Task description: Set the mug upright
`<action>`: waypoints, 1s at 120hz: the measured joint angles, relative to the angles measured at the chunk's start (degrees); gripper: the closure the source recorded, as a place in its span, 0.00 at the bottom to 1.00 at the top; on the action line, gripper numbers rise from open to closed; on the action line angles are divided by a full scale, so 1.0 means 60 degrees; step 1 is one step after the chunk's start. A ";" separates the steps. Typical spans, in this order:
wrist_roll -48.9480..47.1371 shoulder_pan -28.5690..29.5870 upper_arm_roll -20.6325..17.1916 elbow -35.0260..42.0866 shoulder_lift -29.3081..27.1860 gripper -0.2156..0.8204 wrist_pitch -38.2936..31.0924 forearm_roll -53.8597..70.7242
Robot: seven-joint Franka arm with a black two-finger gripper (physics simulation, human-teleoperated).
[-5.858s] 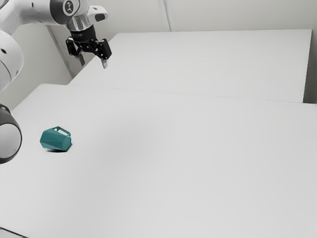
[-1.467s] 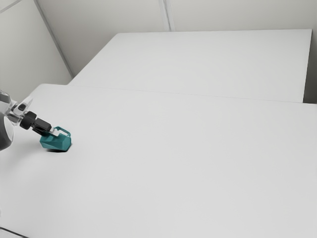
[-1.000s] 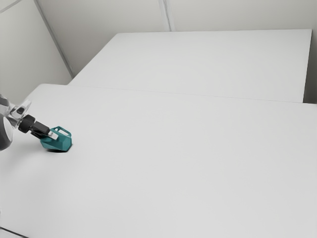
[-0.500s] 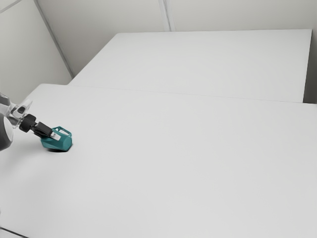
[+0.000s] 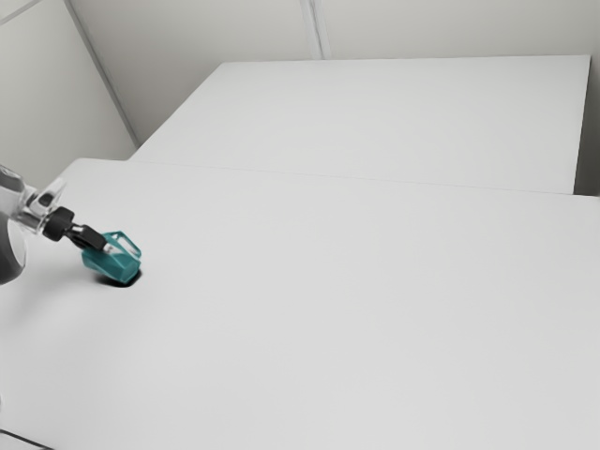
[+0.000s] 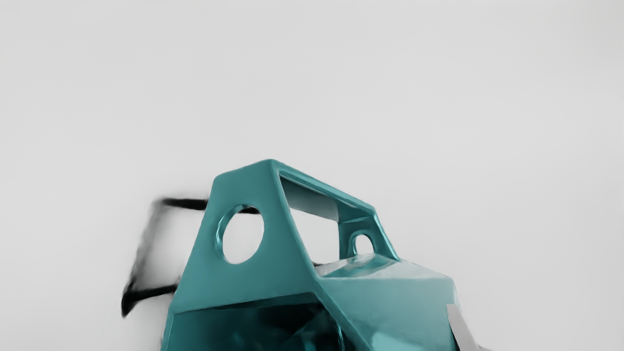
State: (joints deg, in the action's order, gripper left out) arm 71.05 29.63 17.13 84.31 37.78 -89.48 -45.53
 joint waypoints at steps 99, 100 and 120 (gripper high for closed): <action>-0.1799 -0.2271 -0.2869 0.1523 -0.3506 0.93 -0.1528 0.3957; -0.1856 -0.2272 -0.2945 0.1582 -0.3538 0.93 -0.1584 0.4068; -0.2964 -0.2218 -0.4220 0.2922 -0.4272 0.93 -0.2872 0.5702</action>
State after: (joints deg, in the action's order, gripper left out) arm 53.27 16.32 -8.19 101.84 12.15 -106.71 -11.32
